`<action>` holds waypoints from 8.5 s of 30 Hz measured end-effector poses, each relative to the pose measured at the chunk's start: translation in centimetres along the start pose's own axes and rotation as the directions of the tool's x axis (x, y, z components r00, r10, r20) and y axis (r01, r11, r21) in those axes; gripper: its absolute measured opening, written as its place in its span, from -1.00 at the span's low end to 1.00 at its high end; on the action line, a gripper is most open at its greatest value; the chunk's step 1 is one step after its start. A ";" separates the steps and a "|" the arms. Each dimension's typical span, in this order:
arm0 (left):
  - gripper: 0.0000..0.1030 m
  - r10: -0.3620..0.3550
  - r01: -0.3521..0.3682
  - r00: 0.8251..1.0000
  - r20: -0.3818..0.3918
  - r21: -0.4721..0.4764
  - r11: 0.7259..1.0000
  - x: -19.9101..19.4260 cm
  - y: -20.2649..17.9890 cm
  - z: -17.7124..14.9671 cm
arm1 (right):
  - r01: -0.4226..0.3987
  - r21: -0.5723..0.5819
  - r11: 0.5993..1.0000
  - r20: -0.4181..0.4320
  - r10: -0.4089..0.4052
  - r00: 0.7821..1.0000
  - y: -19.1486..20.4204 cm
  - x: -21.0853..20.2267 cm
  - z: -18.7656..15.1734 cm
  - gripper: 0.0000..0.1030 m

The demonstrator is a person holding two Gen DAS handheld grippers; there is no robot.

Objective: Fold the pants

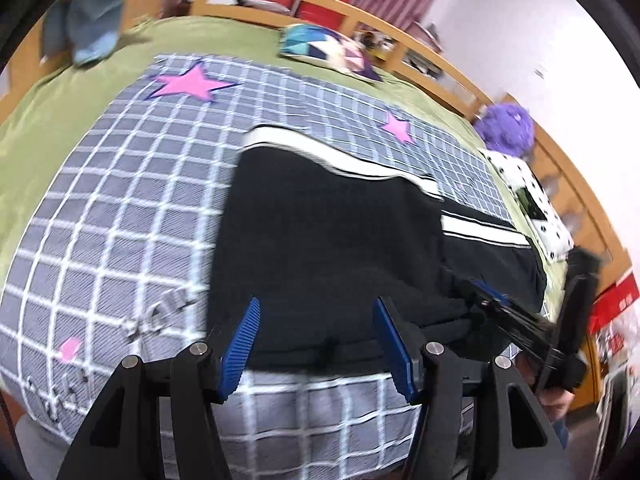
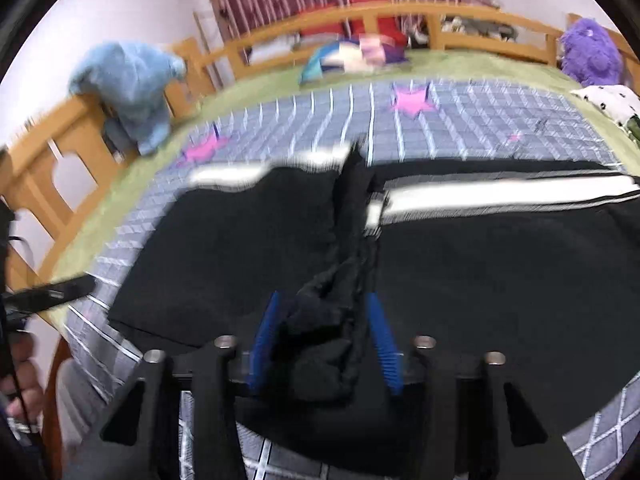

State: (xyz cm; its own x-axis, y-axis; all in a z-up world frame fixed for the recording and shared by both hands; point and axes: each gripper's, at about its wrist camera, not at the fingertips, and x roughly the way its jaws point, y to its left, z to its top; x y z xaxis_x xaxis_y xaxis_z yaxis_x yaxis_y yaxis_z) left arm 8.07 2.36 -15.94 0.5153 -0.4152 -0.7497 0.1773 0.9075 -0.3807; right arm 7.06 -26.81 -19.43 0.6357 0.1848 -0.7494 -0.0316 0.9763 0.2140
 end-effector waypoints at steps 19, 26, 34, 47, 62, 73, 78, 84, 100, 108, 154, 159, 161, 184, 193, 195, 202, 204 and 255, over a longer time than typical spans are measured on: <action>0.10 -0.030 0.029 0.999 -0.024 -0.072 0.997 0.5 4.6 -0.8 | -0.036 0.007 0.999 0.061 0.035 0.998 -0.2 -3.7 -3.0 -0.26; 0.10 -0.015 0.013 0.999 -0.031 -0.060 0.998 0.5 4.0 -0.3 | -0.006 0.017 1.000 0.090 0.005 0.996 -0.6 0.3 2.4 -0.24; 0.10 0.010 -0.011 1.000 -0.018 -0.047 0.999 0.0 4.3 0.2 | -0.073 0.163 0.984 0.081 0.061 0.995 -4.9 1.5 3.5 -0.91; 0.10 0.047 -0.052 0.996 -0.069 -0.062 0.997 3.4 4.4 0.2 | -0.064 0.100 0.993 -0.025 0.067 0.997 -3.4 -0.3 -1.0 -0.08; 0.10 0.150 -0.152 0.987 -0.051 -0.041 0.988 5.1 2.8 2.8 | 0.305 0.259 0.916 0.146 -0.350 0.925 -17.4 -11.6 -2.7 0.16; 0.10 0.226 -0.225 0.973 -0.040 0.012 0.974 8.1 1.1 4.4 | 0.230 0.579 0.782 0.047 -0.313 0.948 -32.3 -9.4 -4.6 0.15; 0.10 0.212 -0.214 0.975 -0.065 -0.015 0.977 9.2 2.1 5.0 | 0.213 0.564 0.798 0.029 -0.278 0.960 -32.8 -6.4 -3.1 0.15; 0.10 0.182 -0.186 0.980 -0.082 -0.052 0.981 10.8 3.5 5.7 | 0.190 0.613 0.767 0.040 -0.269 0.962 -34.3 -5.0 -2.0 0.10; -0.81 0.057 -0.060 0.997 0.057 0.047 0.997 5.9 -0.3 9.3 | 0.259 0.395 0.881 0.220 -0.365 0.905 -23.8 -12.4 5.3 -0.62; -0.81 0.052 -0.069 0.981 0.185 0.082 0.994 -1.1 0.6 13.5 | 0.148 0.336 0.930 0.353 -0.270 0.896 -16.2 -15.5 11.8 -0.66; 0.04 0.326 -0.322 0.940 0.098 -0.056 0.945 -4.4 12.4 -0.1 | -0.090 -0.194 0.977 0.032 0.098 0.995 12.7 2.2 1.6 -0.23; 0.04 0.248 -0.248 0.966 0.071 -0.012 0.969 -2.3 10.7 0.7 | -0.045 -0.292 0.955 -0.072 0.025 0.997 15.3 5.8 -3.0 -0.19; 0.04 0.244 -0.245 0.969 0.027 0.009 0.970 -0.2 10.4 -0.2 | -0.063 -0.290 0.955 -0.069 0.045 0.997 15.1 5.3 -3.7 -0.19; 0.10 0.190 -0.178 0.979 0.074 -0.140 0.974 -1.6 15.0 2.0 | -0.130 -0.108 0.986 -0.023 0.129 0.991 11.3 13.1 11.0 -0.68; 0.10 0.179 -0.170 0.983 0.026 -0.208 0.963 -1.4 17.5 -0.8 | -0.085 -0.184 0.979 -0.087 0.070 0.994 12.9 10.1 8.7 0.03; 0.09 0.161 -0.150 0.986 0.034 -0.219 0.964 -1.5 17.7 -1.6 | -0.092 -0.219 0.971 -0.086 0.074 0.994 13.3 8.8 7.4 0.28; 0.07 0.169 -0.149 0.983 0.067 -0.235 0.960 -1.4 17.4 -2.4 | 0.018 -0.274 0.961 -0.128 -0.055 0.990 13.3 9.1 1.9 0.35; 0.07 0.173 -0.152 0.982 0.072 -0.232 0.961 -1.3 17.2 -2.5 | -0.004 -0.178 0.984 -0.101 -0.014 0.995 12.1 8.5 1.3 0.42; -0.67 -0.113 0.155 0.984 -0.136 0.354 0.922 7.1 -17.3 0.0 | 0.140 0.099 0.985 0.036 -0.144 0.989 -8.5 -5.7 -2.8 0.20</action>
State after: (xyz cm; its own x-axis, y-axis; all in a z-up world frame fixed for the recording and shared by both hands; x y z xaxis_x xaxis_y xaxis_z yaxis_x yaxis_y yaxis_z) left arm 8.71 -16.28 -14.71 0.3728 -0.5202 -0.7684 0.5405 0.7948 -0.2758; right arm 1.53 -35.87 -18.78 0.6611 0.0380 -0.7494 0.1345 0.9765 0.1682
